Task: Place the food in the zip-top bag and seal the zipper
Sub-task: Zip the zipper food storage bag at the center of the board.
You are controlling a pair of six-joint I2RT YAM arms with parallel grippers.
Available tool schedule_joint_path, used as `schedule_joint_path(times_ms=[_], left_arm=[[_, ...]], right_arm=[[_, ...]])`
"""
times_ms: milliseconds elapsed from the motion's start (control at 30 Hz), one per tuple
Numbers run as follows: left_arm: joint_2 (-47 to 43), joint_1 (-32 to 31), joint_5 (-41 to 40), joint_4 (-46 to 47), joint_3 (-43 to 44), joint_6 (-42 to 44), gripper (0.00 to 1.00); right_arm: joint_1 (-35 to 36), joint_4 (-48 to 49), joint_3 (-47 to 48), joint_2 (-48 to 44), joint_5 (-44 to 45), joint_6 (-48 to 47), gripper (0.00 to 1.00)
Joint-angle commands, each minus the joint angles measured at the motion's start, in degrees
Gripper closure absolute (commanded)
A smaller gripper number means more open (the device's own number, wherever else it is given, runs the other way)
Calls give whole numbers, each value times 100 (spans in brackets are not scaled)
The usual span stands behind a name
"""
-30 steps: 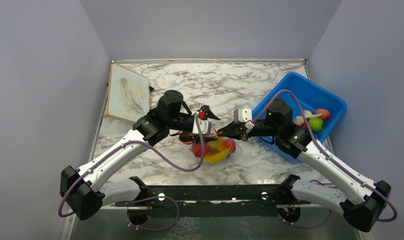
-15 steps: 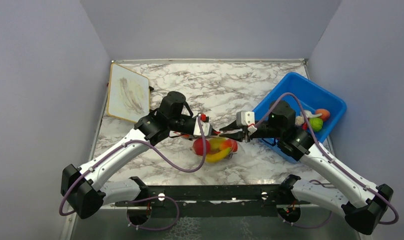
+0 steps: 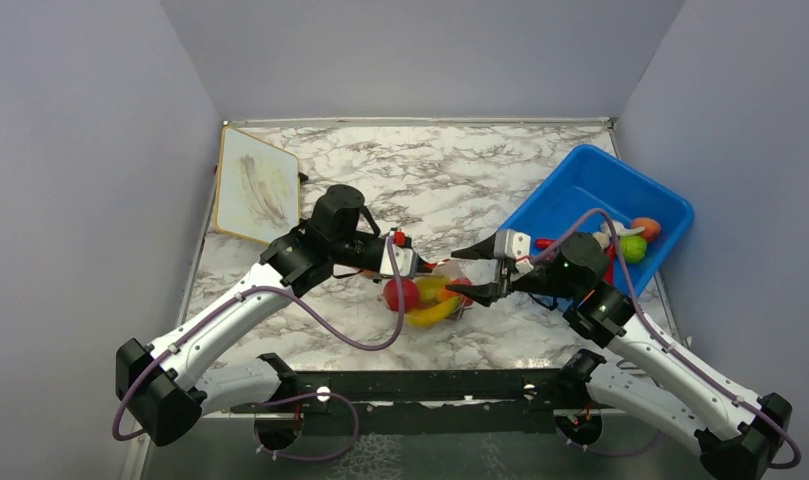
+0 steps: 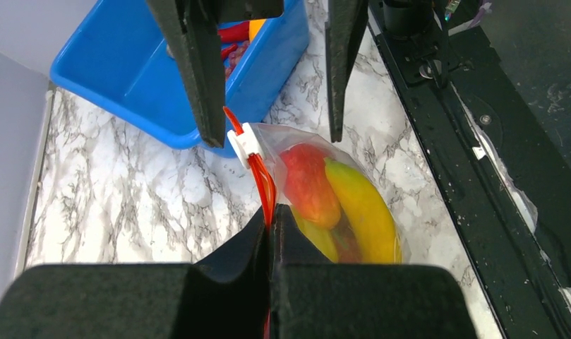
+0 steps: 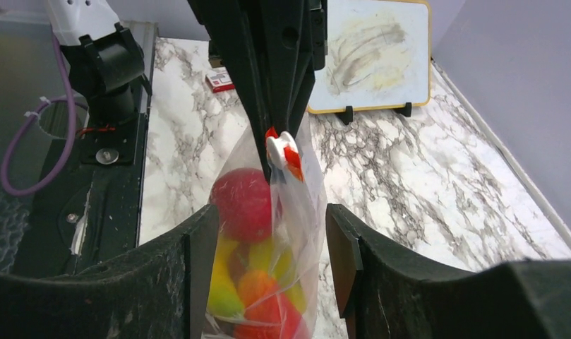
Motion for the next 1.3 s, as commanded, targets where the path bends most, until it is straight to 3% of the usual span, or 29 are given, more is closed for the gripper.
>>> schedule_joint_path(times_ms=[0,67,133,267,333,400,467,533,767,933,1100,1267], left_arm=[[-130,-17,424,130,-79,136,100],[-143,-17,431,136,-97,141,100],[-151,-17,448,136,-122,162,100],[-180,-18,382,136,-145,171,100],[-204,-22,343,135,-149,171,99],[-233,-21,283,143,-146,117,84],[-244,-18,165,259,-143,-172,62],[-257,-21,126,395,-139,-461,53],[-446,-17,172,1258,-401,-1364,55],[-470,-17,-36,1931,-567,-2232,63],[-335,-23,-56,1947,-600,-2351,66],[-364,-32,-153,1956,-636,-2281,77]], right_arm=[[38,628,-49,132,126,260,44],[35,783,-53,216,60,277,46],[38,840,-34,324,32,256,53],[34,799,12,473,8,191,90],[37,799,-11,486,1,192,99],[34,783,-26,485,36,201,99],[38,764,-28,492,99,218,99],[36,823,-23,513,124,264,99],[38,919,5,645,141,319,99],[38,977,26,706,186,379,99],[38,1023,36,734,153,438,99],[38,973,10,680,243,491,99]])
